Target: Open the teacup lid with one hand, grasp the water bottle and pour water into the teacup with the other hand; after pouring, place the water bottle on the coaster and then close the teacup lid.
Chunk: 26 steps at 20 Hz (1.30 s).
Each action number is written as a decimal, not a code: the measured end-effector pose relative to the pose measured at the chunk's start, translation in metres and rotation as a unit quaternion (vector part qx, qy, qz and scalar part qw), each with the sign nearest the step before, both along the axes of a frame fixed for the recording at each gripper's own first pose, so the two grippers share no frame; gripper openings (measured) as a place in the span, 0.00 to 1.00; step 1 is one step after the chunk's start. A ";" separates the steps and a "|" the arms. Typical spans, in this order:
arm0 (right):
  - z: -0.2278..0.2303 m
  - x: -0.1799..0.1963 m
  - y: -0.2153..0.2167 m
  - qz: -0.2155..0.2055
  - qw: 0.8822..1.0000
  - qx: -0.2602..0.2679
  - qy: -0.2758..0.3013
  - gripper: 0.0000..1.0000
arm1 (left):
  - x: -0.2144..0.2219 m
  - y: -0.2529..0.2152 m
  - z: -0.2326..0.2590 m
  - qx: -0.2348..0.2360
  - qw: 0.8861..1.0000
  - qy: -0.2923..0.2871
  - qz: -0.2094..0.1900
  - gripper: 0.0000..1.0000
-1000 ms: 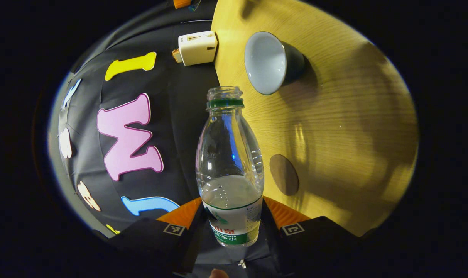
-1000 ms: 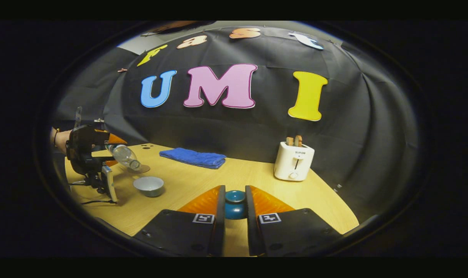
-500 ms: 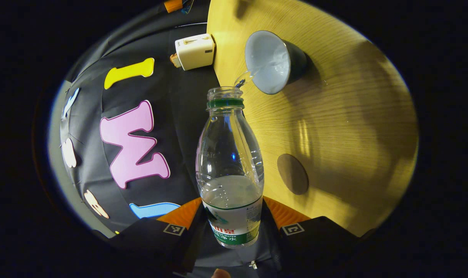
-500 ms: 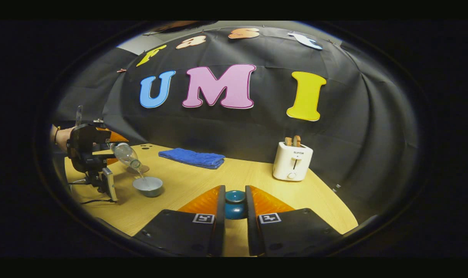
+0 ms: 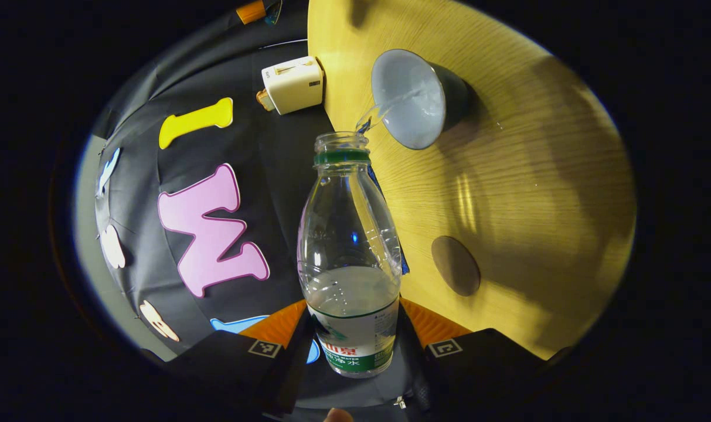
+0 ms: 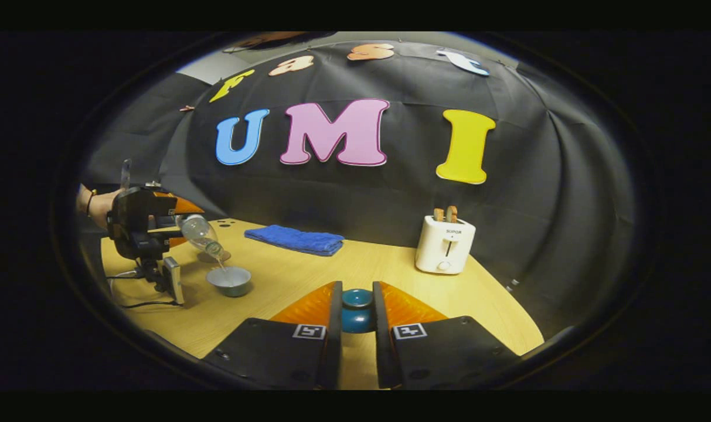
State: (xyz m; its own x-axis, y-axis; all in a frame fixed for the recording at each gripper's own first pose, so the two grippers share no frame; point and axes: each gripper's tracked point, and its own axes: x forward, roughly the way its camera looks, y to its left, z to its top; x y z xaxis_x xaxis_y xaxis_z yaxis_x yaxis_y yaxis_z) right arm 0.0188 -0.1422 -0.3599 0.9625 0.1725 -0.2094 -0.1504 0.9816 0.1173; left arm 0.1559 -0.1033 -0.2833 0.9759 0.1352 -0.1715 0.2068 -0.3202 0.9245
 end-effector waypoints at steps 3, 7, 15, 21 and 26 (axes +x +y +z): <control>0.001 -0.002 0.000 0.003 1.000 0.003 -0.002 0.32 | 0.001 0.000 0.003 0.010 1.000 -0.003 -0.003 0.76; 0.003 -0.003 0.000 0.005 1.000 0.009 -0.005 0.27 | 0.007 -0.004 0.010 0.033 0.999 -0.008 -0.019 0.76; 0.001 -0.009 -0.010 -0.009 1.000 0.021 -0.004 0.27 | 0.012 -0.014 0.022 0.075 0.996 -0.015 -0.053 0.76; 0.003 -0.011 -0.013 -0.014 1.000 0.021 -0.006 0.27 | 0.013 -0.014 0.032 0.103 0.993 -0.019 -0.062 0.76; 0.006 -0.009 -0.015 -0.018 1.000 0.022 -0.009 0.27 | 0.020 -0.026 0.043 0.141 0.984 -0.031 -0.103 0.75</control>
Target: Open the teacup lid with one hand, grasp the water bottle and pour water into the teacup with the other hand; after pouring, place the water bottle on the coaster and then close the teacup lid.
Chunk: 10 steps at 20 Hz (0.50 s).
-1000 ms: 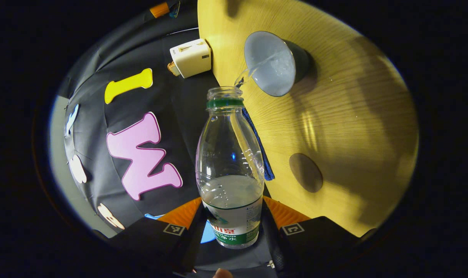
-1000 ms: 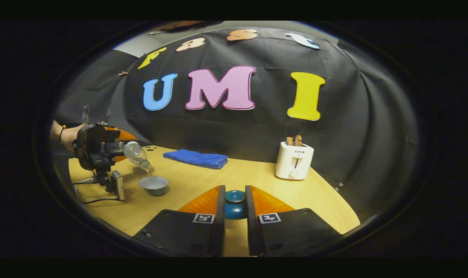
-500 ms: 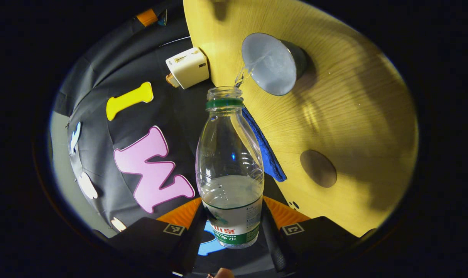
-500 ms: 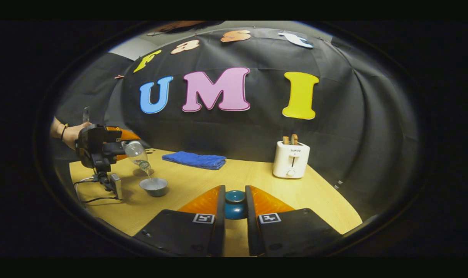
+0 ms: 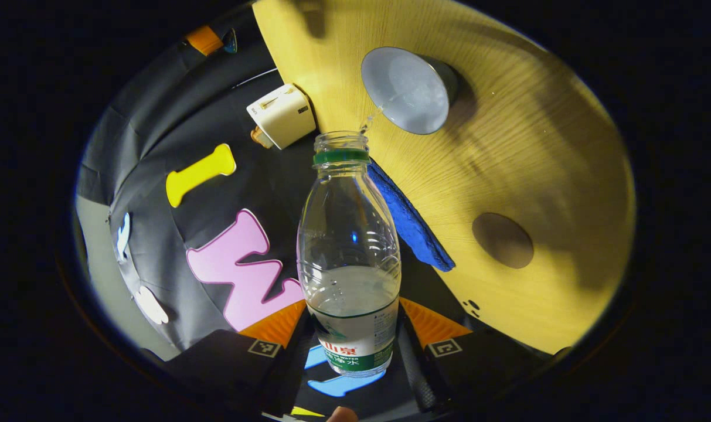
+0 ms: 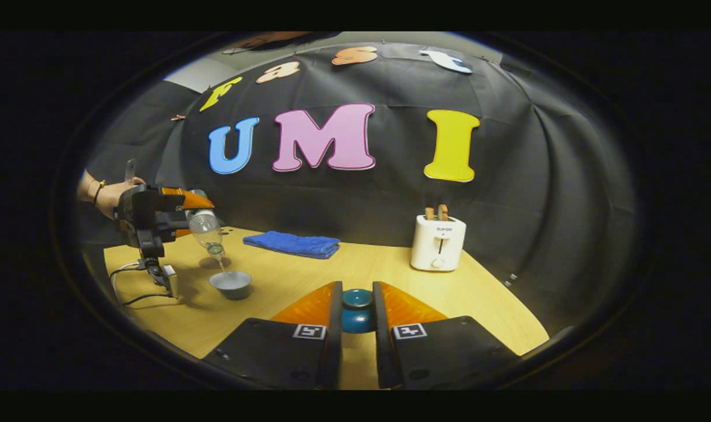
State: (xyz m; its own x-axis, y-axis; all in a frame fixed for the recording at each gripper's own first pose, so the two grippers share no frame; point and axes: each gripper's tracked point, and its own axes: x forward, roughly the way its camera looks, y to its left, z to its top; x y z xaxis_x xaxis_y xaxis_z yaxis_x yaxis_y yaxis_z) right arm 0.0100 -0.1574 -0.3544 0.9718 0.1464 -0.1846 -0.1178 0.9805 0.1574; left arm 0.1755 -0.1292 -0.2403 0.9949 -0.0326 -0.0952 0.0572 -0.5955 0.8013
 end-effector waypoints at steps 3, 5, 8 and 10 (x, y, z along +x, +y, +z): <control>0.001 0.001 0.000 -0.003 1.000 -0.002 -0.003 0.27 | 0.001 -0.006 0.009 0.022 0.999 -0.014 -0.024 0.76; 0.002 0.001 -0.001 -0.004 1.000 -0.002 -0.004 0.27 | -0.001 -0.006 0.013 0.025 0.999 -0.013 -0.030 0.75; 0.003 0.000 -0.001 -0.004 1.000 -0.006 -0.006 0.27 | 0.004 -0.010 0.015 0.031 0.999 -0.014 -0.040 0.76; 0.003 0.000 -0.001 -0.004 1.000 -0.007 -0.005 0.27 | 0.005 -0.012 0.018 0.034 0.998 -0.015 -0.045 0.76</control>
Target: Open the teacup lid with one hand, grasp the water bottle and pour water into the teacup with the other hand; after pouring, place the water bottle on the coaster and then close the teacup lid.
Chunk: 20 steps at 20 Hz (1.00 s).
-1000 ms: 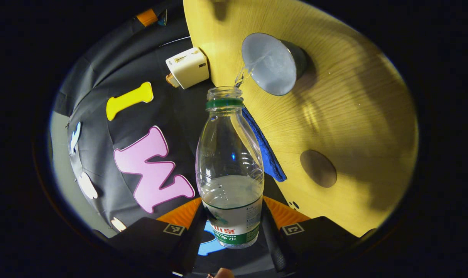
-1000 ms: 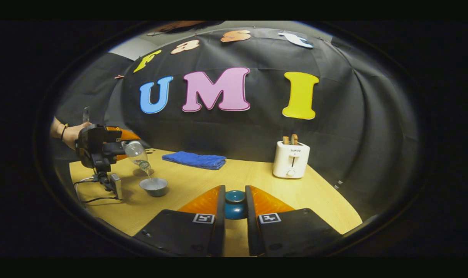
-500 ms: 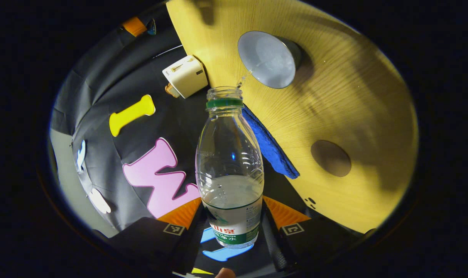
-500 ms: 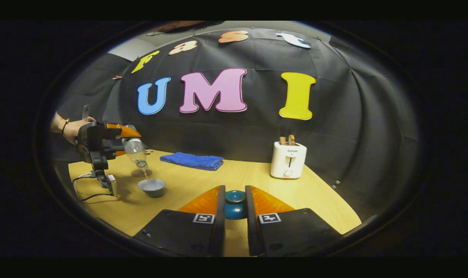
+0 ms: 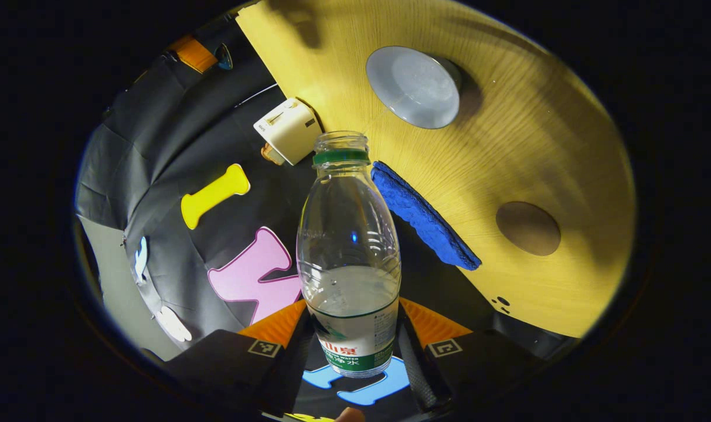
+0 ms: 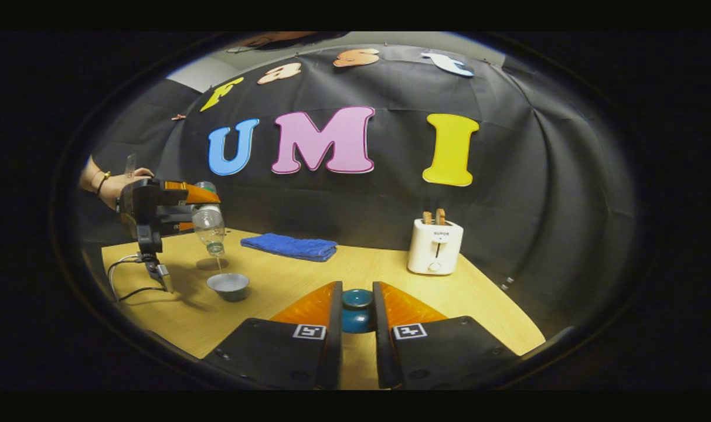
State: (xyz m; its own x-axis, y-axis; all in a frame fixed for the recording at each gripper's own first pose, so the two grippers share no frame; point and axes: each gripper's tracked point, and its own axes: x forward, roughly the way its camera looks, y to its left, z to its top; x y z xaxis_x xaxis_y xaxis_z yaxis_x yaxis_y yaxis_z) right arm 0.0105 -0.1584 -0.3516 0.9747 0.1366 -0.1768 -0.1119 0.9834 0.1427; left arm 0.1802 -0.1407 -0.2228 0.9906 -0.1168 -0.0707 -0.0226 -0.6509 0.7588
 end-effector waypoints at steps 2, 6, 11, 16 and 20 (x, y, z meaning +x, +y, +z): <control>0.001 0.001 0.001 -0.001 1.000 0.001 0.000 0.27 | 0.001 -0.002 -0.001 -0.001 1.000 0.002 -0.002 0.76; 0.002 0.001 0.006 -0.001 1.000 -0.002 0.000 0.27 | 0.003 -0.001 -0.006 -0.015 1.000 0.007 -0.003 0.76; 0.007 0.005 0.018 -0.003 1.000 -0.004 0.002 0.32 | -0.006 0.005 -0.041 -0.170 0.983 0.065 0.025 0.75; 0.013 0.014 0.037 -0.009 1.000 -0.009 0.007 0.27 | -0.008 0.027 -0.049 -0.470 0.870 0.113 0.097 0.75; 0.023 0.025 0.057 -0.013 1.000 -0.016 0.008 0.27 | 0.010 0.040 -0.034 -0.640 0.751 0.124 0.108 0.75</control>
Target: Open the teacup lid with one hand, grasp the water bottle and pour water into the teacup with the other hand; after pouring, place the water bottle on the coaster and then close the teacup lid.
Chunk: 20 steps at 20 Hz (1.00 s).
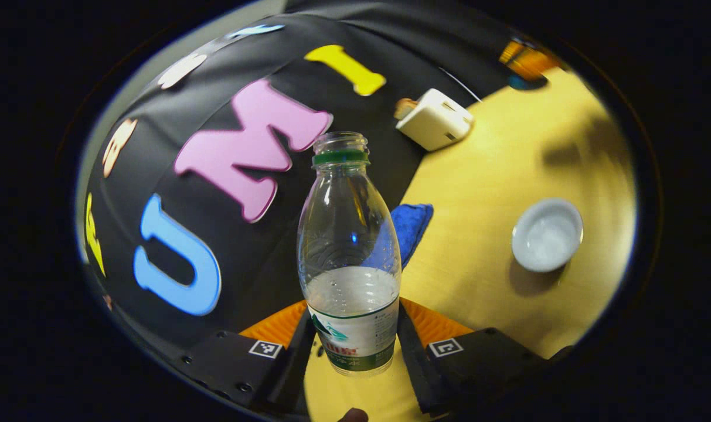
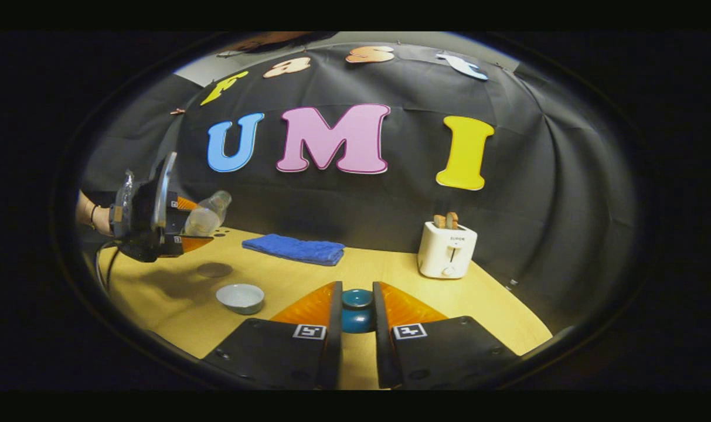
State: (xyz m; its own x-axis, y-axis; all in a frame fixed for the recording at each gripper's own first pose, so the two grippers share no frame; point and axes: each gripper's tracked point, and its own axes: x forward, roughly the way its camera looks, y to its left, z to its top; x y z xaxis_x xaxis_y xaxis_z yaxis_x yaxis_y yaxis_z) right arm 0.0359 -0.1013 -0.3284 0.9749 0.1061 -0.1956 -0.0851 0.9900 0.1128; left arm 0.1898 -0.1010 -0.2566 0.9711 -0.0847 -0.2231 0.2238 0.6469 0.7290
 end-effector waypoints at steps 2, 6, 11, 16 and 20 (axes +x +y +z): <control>0.005 0.006 0.011 0.000 1.000 -0.001 -0.002 0.27 | 0.007 0.001 0.003 -0.088 0.996 0.009 0.008 0.75; 0.008 0.016 0.031 -0.002 1.000 0.003 0.000 0.27 | 0.022 0.011 -0.013 -0.253 0.966 0.036 0.043 0.75; 0.004 0.025 0.051 -0.005 1.000 0.005 0.005 0.27 | 0.038 0.027 -0.042 -0.372 0.923 0.038 0.087 0.76; 0.000 0.035 0.066 -0.003 1.000 0.010 0.011 0.27 | 0.046 0.036 -0.063 -0.401 0.910 0.038 0.101 0.77; -0.002 0.042 0.079 0.004 1.000 0.016 0.013 0.27 | 0.046 0.040 -0.067 -0.407 0.907 0.036 0.105 0.78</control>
State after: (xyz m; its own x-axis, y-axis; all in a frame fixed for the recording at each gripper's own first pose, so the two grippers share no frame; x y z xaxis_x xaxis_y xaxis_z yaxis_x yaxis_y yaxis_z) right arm 0.0777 -0.0225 -0.3308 0.9686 0.1211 -0.2173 -0.0904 0.9851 0.1460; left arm 0.2361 -0.0606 -0.3233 0.9705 -0.0643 -0.2324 0.0610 0.9979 -0.0211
